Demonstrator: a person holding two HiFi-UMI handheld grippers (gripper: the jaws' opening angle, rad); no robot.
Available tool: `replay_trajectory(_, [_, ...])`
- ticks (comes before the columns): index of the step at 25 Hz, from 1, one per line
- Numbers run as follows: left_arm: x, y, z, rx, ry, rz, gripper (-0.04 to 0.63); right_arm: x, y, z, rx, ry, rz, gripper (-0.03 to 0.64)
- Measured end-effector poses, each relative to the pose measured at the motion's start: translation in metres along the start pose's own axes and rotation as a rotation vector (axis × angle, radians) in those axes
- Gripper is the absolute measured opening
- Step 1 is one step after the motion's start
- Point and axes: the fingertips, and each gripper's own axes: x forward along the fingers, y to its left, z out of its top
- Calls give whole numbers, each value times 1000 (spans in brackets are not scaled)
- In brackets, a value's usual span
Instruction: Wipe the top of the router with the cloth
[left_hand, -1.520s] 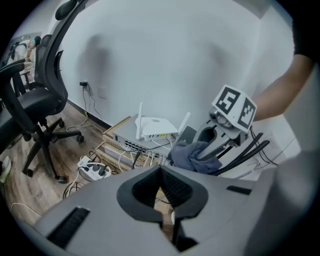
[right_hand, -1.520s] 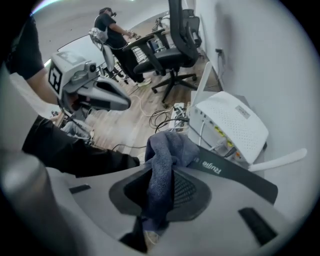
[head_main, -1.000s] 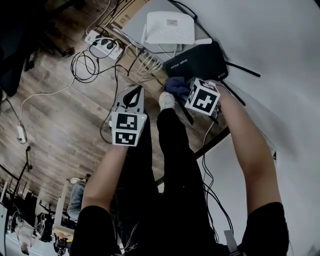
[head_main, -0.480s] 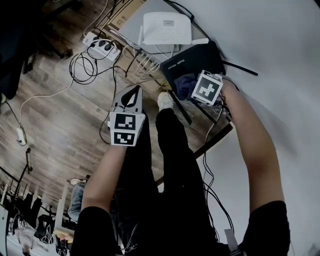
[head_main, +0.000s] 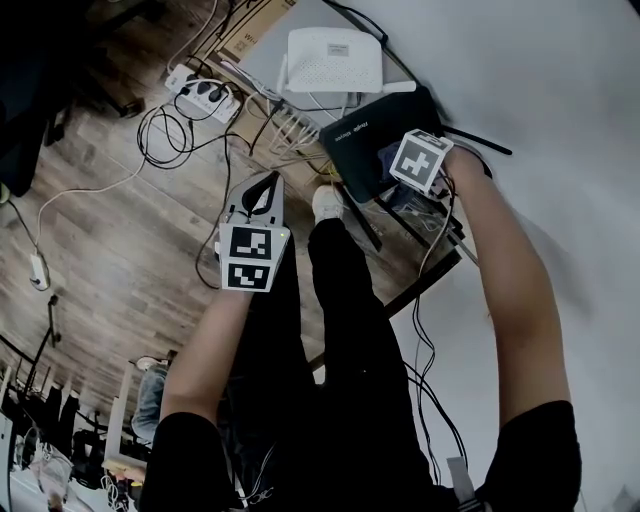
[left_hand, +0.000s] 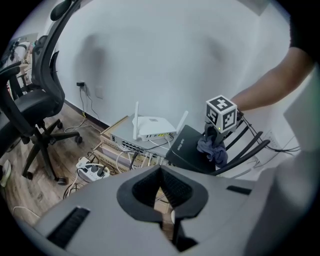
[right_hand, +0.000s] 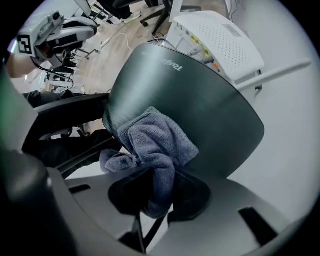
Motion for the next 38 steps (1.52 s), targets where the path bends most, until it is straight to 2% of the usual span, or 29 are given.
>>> replay_trajectory(9, [1, 8, -9, -23, 11, 14, -2, 3, -38, -26, -25, 167, -177, 72])
replay_trajectory(16, [4, 0, -6, -18, 7, -2, -2, 0, -50, -29, -157, 237, -309, 84])
replay_trajectory(19, [5, -2, -6, -15, 5, -6, -2, -4, -59, -28, -185, 241, -375, 89])
replay_trajectory(23, [5, 0, -11, -15, 12, -2, -2, -14, -77, -21, -236, 217, -523, 89])
replay_trajectory(31, [5, -3, -12, -10, 14, -3, -2, -43, -100, 13, -320, 94, -814, 60])
replay_trajectory(34, [4, -5, -12, -7, 12, -4, -2, -47, -101, 21, -228, 35, -803, 52])
replay_trajectory(38, [2, -4, -13, -17, 11, -4, -2, -49, -93, 24, -71, -55, -677, 48])
